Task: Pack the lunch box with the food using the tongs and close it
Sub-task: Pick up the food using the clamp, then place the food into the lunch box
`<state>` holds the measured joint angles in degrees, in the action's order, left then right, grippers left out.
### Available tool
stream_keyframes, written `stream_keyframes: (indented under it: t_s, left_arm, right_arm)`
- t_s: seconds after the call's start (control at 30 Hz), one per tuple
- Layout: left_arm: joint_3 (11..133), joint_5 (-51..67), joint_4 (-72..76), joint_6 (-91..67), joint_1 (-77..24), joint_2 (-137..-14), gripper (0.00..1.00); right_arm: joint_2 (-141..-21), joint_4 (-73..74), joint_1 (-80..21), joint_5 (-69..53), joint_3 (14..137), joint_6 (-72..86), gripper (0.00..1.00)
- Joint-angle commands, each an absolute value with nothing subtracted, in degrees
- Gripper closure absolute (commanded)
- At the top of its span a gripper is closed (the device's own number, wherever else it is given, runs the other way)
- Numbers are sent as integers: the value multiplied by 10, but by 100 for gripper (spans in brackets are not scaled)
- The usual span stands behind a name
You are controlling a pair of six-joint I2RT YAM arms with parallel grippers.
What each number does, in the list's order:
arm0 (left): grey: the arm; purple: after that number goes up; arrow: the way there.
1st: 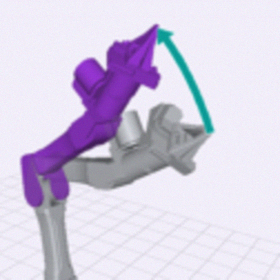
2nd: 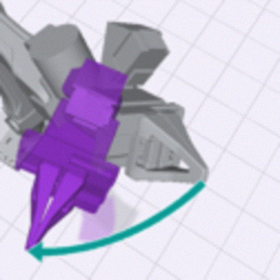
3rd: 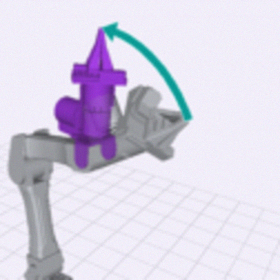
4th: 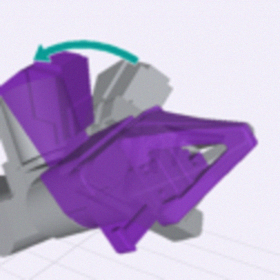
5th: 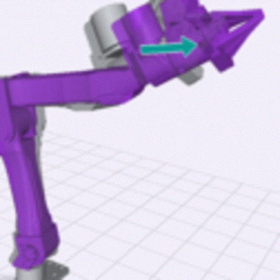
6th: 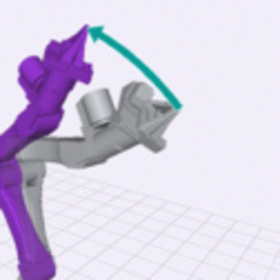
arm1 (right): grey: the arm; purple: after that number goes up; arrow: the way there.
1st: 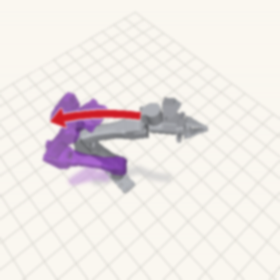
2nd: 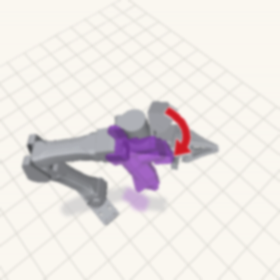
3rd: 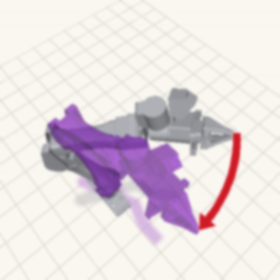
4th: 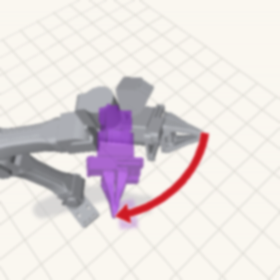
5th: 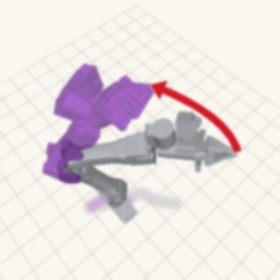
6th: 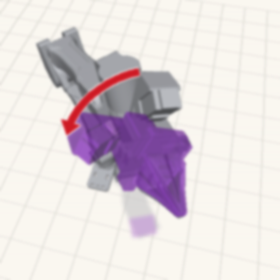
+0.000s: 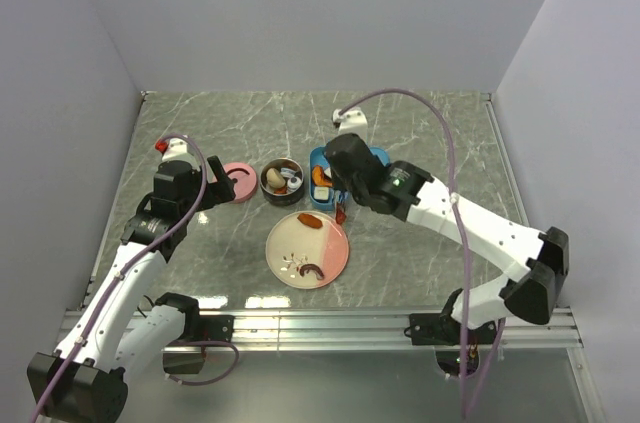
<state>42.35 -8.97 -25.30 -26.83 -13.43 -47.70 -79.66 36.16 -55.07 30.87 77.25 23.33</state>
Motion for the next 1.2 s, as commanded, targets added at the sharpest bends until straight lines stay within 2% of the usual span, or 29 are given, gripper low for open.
stream_keyframes:
  t_s: [0.0, 0.3, 0.8, 1.17]
  left_arm:
    - [430, -99, -249, -271, -137, -468, 0]
    - [432, -103, -249, -266, -137, -472, 1]
    - [432, -101, -244, -265, -136, -480, 1]
    - [429, -98, -241, -265, -136, -482, 1]
  right_arm:
    - [-832, 328, -516, 331, 827, 214, 83]
    - [-908, 316, -478, 337, 889, 217, 83]
    - [-961, 316, -459, 342, 930, 221, 84]
    - [-947, 333, -459, 351, 921, 232, 84]
